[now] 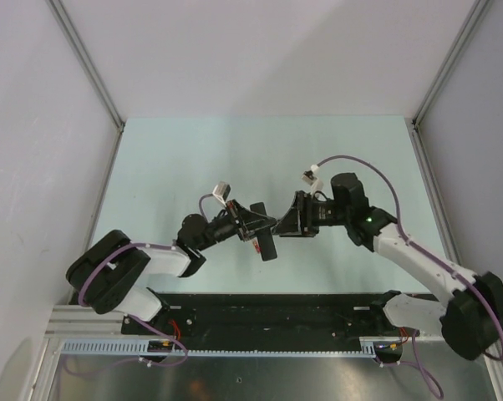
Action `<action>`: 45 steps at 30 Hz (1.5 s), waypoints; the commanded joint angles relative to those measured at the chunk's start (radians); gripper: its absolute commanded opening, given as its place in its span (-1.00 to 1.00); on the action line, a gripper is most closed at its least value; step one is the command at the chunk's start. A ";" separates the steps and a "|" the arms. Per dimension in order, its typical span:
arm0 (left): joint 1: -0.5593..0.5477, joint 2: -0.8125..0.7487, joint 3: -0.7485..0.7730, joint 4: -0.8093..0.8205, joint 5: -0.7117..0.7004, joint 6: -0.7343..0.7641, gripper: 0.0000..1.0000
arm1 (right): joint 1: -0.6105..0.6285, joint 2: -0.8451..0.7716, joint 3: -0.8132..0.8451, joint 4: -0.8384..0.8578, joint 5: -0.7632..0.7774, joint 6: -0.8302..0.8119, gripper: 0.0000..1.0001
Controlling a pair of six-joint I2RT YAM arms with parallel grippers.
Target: Load the batteries into the remote control
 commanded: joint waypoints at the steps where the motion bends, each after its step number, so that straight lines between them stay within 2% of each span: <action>1: 0.115 -0.007 0.059 0.393 0.084 -0.039 -1.00 | -0.034 -0.160 0.065 -0.235 0.085 -0.167 0.25; 4: 0.189 0.004 0.099 0.294 0.121 -0.015 -0.99 | -0.052 -0.243 0.074 -0.390 0.207 -0.263 0.25; 5: 0.206 -0.002 0.116 0.216 0.133 0.055 -1.00 | -0.049 -0.255 0.074 -0.420 0.302 -0.299 0.24; 6: 0.218 -0.018 0.162 -0.035 0.144 0.117 -1.00 | -0.049 -0.266 0.074 -0.470 0.353 -0.310 0.24; 7: 0.228 -0.060 0.194 -0.214 0.135 0.195 -1.00 | -0.041 -0.278 0.074 -0.490 0.402 -0.316 0.22; 8: 0.228 -0.082 0.239 -0.403 0.104 0.392 -1.00 | -0.034 -0.280 0.074 -0.507 0.498 -0.317 0.21; 9: 0.222 -0.096 0.353 -0.783 0.059 0.500 -0.99 | -0.028 -0.283 0.074 -0.532 0.545 -0.317 0.20; 10: 0.197 -0.094 0.424 -0.973 -0.103 0.598 -1.00 | 0.000 -0.282 0.074 -0.538 0.589 -0.317 0.17; 11: 0.180 -0.078 0.496 -1.142 -0.191 0.746 -1.00 | 0.015 -0.282 0.074 -0.546 0.685 -0.316 0.15; 12: 0.165 -0.056 0.623 -1.393 -0.268 0.806 -0.99 | 0.037 -0.283 0.074 -0.553 0.732 -0.308 0.14; 13: 0.137 -0.021 0.683 -1.503 -0.357 0.850 -1.00 | 0.073 -0.282 0.074 -0.556 0.776 -0.304 0.14; 14: 0.128 0.051 0.743 -1.608 -0.506 0.907 -1.00 | 0.101 -0.285 0.074 -0.558 0.873 -0.302 0.15; 15: 0.117 0.088 0.824 -1.741 -0.575 0.935 -1.00 | 0.120 -0.283 0.074 -0.559 0.913 -0.301 0.15; 17: 0.110 0.148 0.869 -1.837 -0.740 0.969 -1.00 | 0.178 -0.280 0.077 -0.575 1.020 -0.294 0.16; 19: 0.106 0.172 0.889 -1.872 -0.837 0.980 -1.00 | 0.206 -0.280 0.077 -0.587 1.108 -0.284 0.15; 20: 0.105 0.206 0.918 -1.915 -0.929 0.984 -0.99 | 0.225 -0.277 0.077 -0.599 1.123 -0.281 0.16; 23: 0.077 0.296 1.022 -2.001 -1.089 1.022 -1.00 | 0.255 -0.274 0.077 -0.615 1.172 -0.281 0.16; 25: 0.050 0.355 1.085 -2.043 -1.152 1.045 -1.00 | 0.256 -0.278 0.077 -0.622 1.186 -0.284 0.17; 32: 0.024 0.562 1.283 -2.087 -1.204 1.075 -0.99 | 0.258 -0.314 0.077 -0.635 1.165 -0.282 0.20; 35: 0.024 0.654 1.329 -2.087 -1.185 1.075 -0.83 | 0.259 -0.335 0.077 -0.638 1.157 -0.279 0.21; 42: 0.016 0.738 1.362 -2.083 -1.174 1.050 -0.68 | 0.256 -0.393 0.078 -0.647 1.165 -0.267 0.22; 45: 0.004 0.743 1.363 -2.080 -1.148 1.039 -0.46 | 0.256 -0.395 0.078 -0.644 1.163 -0.265 0.22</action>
